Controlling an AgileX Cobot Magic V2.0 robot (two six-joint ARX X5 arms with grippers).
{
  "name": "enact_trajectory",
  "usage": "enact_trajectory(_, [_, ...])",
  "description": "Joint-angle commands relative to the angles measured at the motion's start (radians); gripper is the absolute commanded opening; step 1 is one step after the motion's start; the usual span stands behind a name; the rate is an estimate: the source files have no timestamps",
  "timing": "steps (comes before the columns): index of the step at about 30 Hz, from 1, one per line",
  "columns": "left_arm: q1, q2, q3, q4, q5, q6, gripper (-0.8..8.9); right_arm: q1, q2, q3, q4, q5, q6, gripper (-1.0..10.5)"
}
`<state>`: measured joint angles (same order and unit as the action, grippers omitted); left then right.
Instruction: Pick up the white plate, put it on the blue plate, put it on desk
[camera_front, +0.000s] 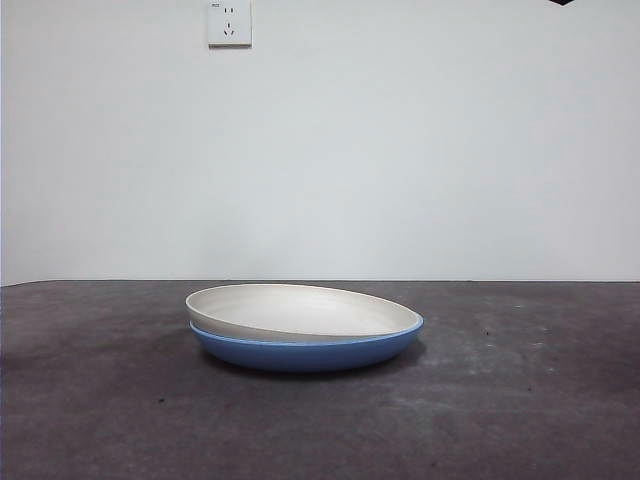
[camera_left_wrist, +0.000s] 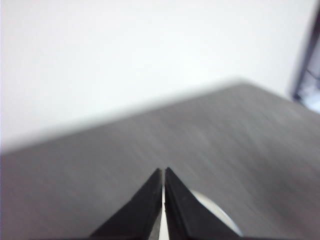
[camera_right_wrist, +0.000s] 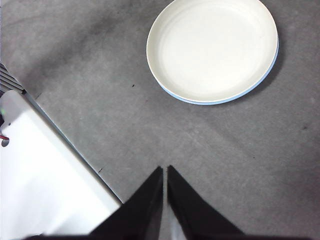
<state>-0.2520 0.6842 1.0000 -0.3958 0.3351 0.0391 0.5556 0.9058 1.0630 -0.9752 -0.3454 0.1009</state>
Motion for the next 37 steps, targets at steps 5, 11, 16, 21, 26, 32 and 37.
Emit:
enact_trajectory(5, [0.164,-0.166,-0.15,0.22,-0.14,0.083,0.09,0.007,0.007,0.017,0.01,-0.002,-0.011,0.1])
enact_trajectory(11, [0.227,-0.317,-0.375,0.33,-0.235,0.08,0.09,0.007,0.007,0.017,0.01,-0.002,-0.011,0.1])
enact_trajectory(16, [0.259,-0.427,-0.553,0.345,-0.239,0.071,0.09,0.007,0.007,0.017,0.01,-0.002,-0.011,0.1])
enact_trajectory(21, [0.278,-0.519,-0.7,0.345,-0.24,0.045,0.09,0.007,0.007,0.017,0.01,-0.002,-0.011,0.1])
enact_trajectory(26, [0.28,-0.598,-0.819,0.34,-0.255,0.008,0.09,0.007,0.007,0.017,0.01,-0.002,-0.011,0.1])
enact_trajectory(32, [0.28,-0.65,-0.906,0.336,-0.266,-0.007,0.09,0.007,0.007,0.017,0.01,-0.002,-0.011,0.1])
enact_trajectory(37, [0.28,-0.675,-0.953,0.328,-0.266,-0.007,0.09,0.007,0.007,0.017,0.01,-0.002,-0.011,0.1])
